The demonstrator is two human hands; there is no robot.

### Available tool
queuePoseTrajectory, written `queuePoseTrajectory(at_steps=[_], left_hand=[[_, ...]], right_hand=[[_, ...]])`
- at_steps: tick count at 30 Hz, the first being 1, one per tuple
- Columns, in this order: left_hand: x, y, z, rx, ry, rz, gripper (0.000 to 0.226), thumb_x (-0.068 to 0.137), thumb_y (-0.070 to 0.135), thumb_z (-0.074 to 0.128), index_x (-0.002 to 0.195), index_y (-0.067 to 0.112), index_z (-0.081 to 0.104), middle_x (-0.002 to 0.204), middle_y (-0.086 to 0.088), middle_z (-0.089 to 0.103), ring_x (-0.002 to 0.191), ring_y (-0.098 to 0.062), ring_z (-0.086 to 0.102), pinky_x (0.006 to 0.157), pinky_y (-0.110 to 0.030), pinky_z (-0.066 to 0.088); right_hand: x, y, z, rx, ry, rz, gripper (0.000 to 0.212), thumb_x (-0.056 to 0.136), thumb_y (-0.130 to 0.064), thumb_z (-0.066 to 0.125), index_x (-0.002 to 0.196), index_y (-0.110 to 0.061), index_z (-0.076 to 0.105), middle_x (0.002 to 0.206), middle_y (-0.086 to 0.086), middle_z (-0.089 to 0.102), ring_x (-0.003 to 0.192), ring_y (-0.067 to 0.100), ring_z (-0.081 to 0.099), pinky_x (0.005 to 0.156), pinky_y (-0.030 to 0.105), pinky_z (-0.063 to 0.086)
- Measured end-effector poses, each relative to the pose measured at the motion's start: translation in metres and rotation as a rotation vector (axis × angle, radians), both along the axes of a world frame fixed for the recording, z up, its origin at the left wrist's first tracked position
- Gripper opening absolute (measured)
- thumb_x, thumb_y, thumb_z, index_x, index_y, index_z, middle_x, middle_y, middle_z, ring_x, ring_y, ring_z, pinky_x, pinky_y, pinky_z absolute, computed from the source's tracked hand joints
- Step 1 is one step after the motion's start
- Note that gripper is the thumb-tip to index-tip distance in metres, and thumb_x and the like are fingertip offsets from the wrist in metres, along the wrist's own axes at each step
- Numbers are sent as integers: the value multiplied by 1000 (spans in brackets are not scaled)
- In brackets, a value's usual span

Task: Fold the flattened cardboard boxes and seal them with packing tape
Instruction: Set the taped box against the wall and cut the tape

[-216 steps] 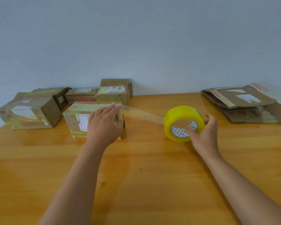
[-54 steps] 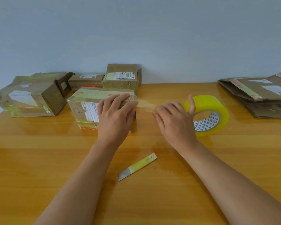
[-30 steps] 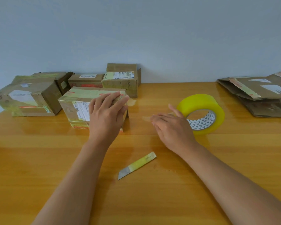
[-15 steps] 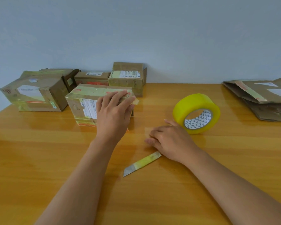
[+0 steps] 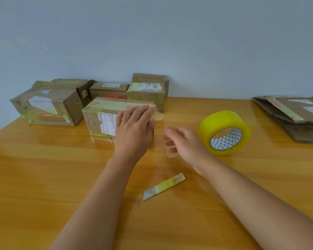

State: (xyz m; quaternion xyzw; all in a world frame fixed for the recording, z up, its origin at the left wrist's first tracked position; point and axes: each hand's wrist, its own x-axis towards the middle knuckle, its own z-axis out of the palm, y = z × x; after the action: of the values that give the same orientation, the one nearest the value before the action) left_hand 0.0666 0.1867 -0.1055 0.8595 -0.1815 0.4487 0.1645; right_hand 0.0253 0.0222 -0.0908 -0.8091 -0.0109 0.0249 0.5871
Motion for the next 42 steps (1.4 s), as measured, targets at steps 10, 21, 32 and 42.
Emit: queuePoseTrajectory(at_steps=[10, 21, 32, 42], left_hand=[[-7, 0, 5, -59, 144, 13, 45, 88, 24, 60, 131, 8, 58, 123, -5, 66, 123, -20, 47, 108, -33, 24], [-3, -1, 3, -45, 50, -4, 33, 95, 31, 58, 119, 12, 68, 124, -1, 68, 121, -22, 56, 106, -33, 31], [0, -7, 2, -92, 17, 34, 27, 95, 26, 60, 113, 10, 70, 121, -5, 70, 115, -24, 62, 104, -37, 37], [-2, -7, 4, -138, 24, 2, 35, 95, 19, 44, 114, 8, 71, 121, -5, 70, 116, -22, 61, 104, -36, 37]], right_hand=[[35, 36, 22, 576, 179, -192, 18, 97, -19, 61, 81, -11, 65, 65, 3, 59, 63, 17, 55, 60, 29, 48], [42, 39, 2, 558, 151, -159, 21, 100, -19, 58, 80, -12, 60, 67, 3, 59, 56, 14, 54, 52, 25, 46], [52, 46, 2, 474, 222, -102, 19, 98, -18, 58, 79, -14, 56, 66, 3, 50, 58, 16, 43, 49, 27, 36], [51, 33, -2, 468, 442, -97, 23, 90, -25, 73, 85, -8, 59, 70, 6, 49, 54, 15, 48, 40, 21, 37]])
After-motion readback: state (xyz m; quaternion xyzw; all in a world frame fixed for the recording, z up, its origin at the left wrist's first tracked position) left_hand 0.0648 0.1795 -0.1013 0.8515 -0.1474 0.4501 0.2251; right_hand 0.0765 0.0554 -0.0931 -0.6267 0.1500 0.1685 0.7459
